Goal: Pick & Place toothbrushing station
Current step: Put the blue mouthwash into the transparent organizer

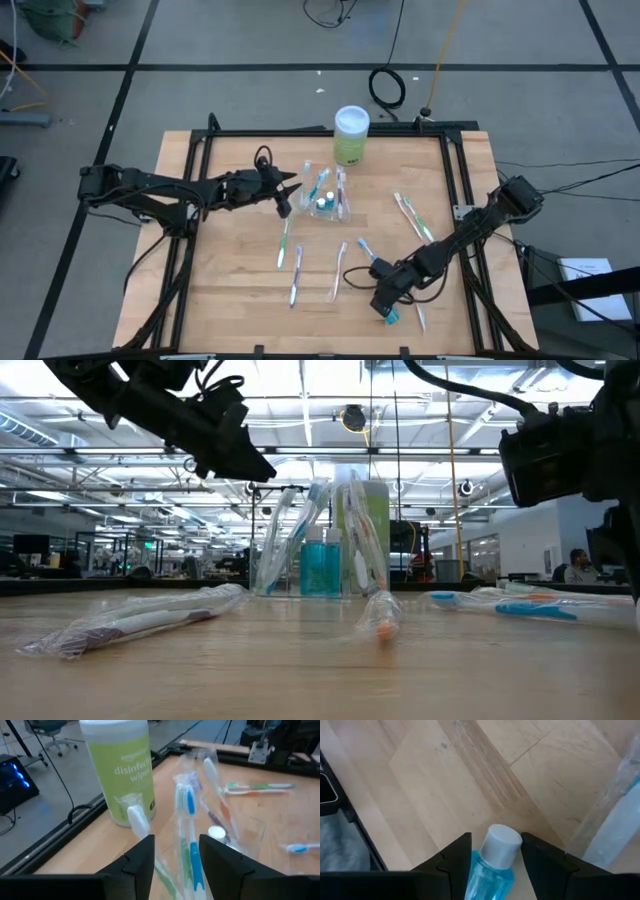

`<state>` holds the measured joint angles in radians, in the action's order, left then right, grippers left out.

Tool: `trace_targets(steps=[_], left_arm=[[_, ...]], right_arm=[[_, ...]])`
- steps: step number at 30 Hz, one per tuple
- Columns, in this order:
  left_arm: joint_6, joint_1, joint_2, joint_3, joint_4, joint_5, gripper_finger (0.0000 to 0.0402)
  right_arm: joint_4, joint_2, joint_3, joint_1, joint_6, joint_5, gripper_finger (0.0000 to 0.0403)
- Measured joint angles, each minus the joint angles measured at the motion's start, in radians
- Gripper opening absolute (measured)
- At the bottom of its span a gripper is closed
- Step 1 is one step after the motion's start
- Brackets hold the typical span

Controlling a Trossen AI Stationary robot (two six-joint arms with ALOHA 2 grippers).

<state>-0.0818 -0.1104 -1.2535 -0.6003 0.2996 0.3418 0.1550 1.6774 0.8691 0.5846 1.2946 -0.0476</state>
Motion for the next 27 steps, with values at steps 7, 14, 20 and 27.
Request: trace_targets(steps=[7, 14, 20, 27], left_arm=[[-0.005, 0.000, 0.000, 0.000, -0.067, 0.000, 0.0157], [-0.002, 0.000, 0.000, 0.000, -0.064, 0.000, 0.0156], [-0.005, 0.000, 0.000, 0.000, -0.063, 0.000, 0.0156], [-0.010, 0.000, 0.000, -0.002, -0.049, -0.001, 0.0156]], right_arm=[[-0.018, 0.001, -0.031, 0.002, -0.025, -0.003, 0.0115], [-0.080, 0.003, -0.035, -0.009, -0.051, -0.006, 0.0080], [-0.290, -0.019, -0.038, -0.061, -0.172, 0.079, 0.0088], [-0.461, -0.094, -0.036, -0.188, -0.596, 0.281, 0.0090]])
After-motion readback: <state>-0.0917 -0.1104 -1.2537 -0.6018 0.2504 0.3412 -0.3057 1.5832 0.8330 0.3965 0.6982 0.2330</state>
